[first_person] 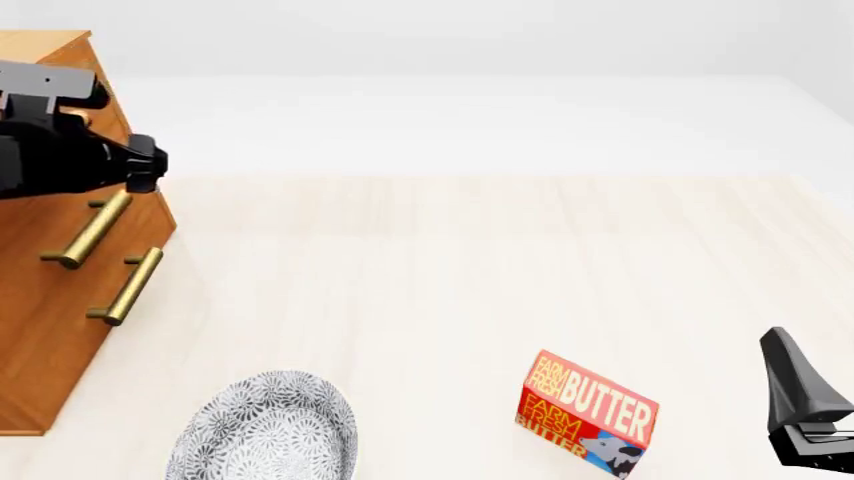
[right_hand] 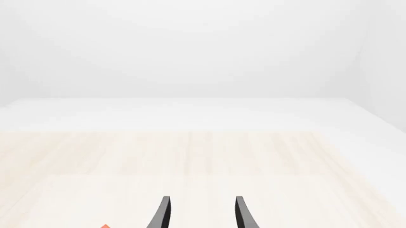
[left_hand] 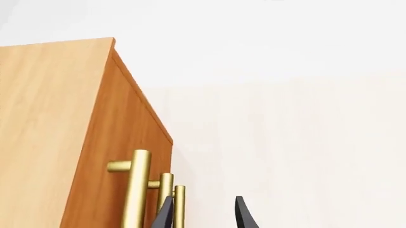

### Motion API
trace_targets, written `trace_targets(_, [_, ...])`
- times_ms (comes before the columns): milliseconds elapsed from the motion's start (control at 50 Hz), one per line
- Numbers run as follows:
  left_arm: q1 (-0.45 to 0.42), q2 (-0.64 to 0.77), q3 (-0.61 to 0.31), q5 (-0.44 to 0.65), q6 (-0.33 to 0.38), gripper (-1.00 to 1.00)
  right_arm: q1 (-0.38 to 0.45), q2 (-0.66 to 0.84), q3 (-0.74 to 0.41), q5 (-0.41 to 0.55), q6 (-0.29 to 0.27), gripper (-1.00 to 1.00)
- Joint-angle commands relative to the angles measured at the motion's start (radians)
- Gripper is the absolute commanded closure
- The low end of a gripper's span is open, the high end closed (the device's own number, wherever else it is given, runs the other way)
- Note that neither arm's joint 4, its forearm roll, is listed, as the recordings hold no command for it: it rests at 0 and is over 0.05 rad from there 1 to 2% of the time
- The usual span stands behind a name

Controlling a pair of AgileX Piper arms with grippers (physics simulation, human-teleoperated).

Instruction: Put the chocolate pudding in the top drawer of the cabinet and close it.

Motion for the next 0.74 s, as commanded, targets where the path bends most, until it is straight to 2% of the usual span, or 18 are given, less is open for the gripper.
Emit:
trace_targets(20, [0.018, -0.061, 0.037, 0.043, -0.038, -1.00, 0.000, 0.000, 0.000, 0.000, 0.000, -1.00])
trace_targets(740, [-0.029, -0.274, 0.066, 0.158, -0.033, -1.00, 0.000, 0.000, 0.000, 0.000, 0.000, -1.00])
